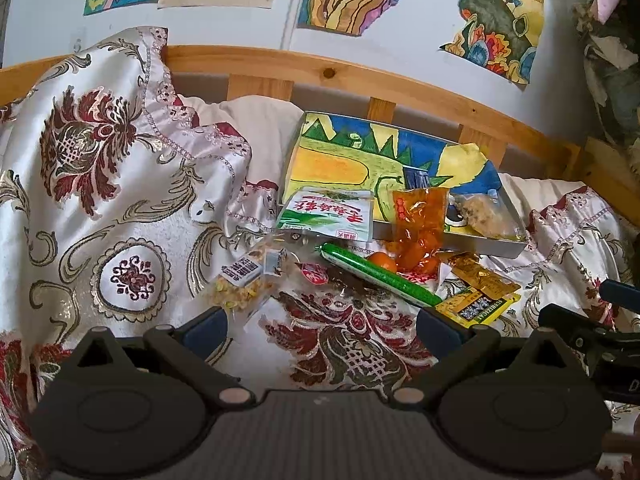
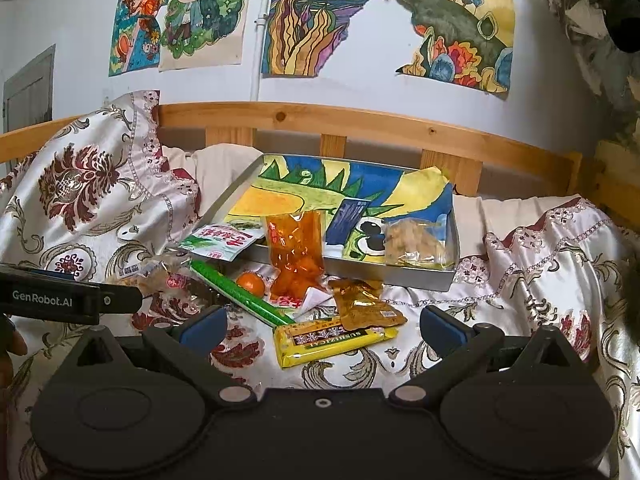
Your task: Organize snacks
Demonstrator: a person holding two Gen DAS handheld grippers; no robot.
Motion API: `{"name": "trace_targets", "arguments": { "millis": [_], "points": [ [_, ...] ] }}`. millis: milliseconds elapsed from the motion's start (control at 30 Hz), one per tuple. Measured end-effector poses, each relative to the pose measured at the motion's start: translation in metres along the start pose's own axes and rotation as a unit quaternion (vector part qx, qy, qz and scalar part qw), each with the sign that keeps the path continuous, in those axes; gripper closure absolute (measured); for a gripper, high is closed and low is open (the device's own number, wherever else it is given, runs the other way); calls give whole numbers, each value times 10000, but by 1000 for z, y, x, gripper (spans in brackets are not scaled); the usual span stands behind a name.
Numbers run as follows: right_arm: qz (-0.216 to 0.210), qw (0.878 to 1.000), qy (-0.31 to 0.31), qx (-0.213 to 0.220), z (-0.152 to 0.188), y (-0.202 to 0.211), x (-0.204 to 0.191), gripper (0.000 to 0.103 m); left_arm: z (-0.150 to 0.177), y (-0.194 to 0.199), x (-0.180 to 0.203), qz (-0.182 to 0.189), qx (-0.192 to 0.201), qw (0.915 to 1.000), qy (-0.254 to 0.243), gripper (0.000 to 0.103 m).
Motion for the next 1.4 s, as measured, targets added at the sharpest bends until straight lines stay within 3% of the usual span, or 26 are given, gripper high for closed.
{"name": "trace_targets", "arguments": {
  "millis": [967, 1400],
  "points": [
    [-365, 9980, -101, -511, 14, -16, -10, 1, -1, -9, 0, -145, -58, 9998, -82, 1],
    [-299, 9986, 48, -432, 7, -32, 8, 1, -11, -34, 15, 44, -236, 9980, -581, 1]
  ]
}}
Point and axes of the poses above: each gripper's, at about its wrist camera, not at the fingertips, and y roughly against the way its jaws point, x to its right, z to its underside, the point moved 9 cm from there along -y, roughly the way its jaws point, and after that the axes turned 10 degrees about y, right-handed, at the moved point
